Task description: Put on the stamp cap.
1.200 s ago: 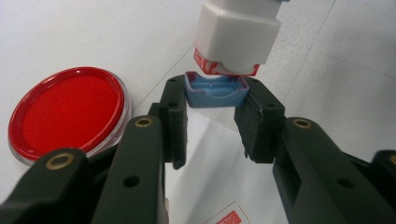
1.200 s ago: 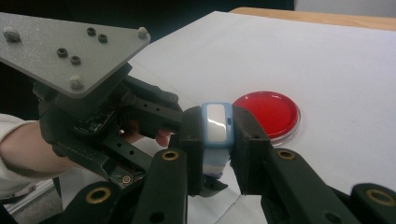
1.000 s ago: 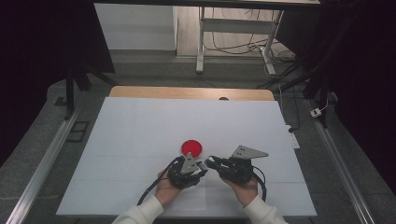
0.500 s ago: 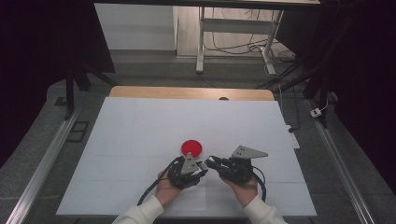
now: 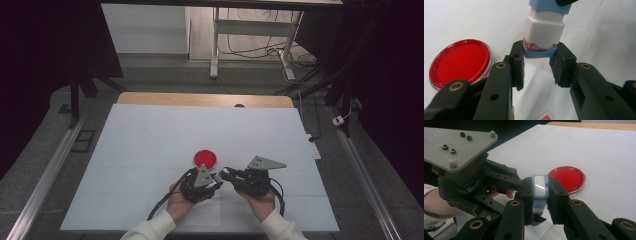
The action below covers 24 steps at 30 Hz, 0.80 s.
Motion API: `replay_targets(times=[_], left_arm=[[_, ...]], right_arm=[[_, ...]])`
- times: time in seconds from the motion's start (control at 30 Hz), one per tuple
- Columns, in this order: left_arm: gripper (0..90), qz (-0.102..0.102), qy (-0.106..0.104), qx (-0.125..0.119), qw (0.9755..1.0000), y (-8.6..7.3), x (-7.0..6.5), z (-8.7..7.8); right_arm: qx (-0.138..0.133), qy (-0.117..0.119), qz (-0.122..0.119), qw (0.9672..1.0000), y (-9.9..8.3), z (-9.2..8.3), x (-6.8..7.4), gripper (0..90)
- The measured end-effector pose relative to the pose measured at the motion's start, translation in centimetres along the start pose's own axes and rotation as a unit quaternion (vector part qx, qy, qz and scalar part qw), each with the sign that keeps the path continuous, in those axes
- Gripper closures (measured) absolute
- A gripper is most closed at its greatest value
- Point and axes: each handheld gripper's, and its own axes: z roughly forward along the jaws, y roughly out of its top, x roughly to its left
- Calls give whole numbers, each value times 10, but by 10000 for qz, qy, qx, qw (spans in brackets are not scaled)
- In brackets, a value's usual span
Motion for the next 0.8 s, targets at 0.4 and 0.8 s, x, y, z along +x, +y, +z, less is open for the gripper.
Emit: replay_targets(times=[0.4,0.8], left_arm=[[644,42,74,3,10000,0,-1,0],[645,77,133,-19,9999,0,-2,-1]], right_arm=[[14,-3,1,10000,0,0,0,749],[80,-144,-108,9998,1,0,4,750]])
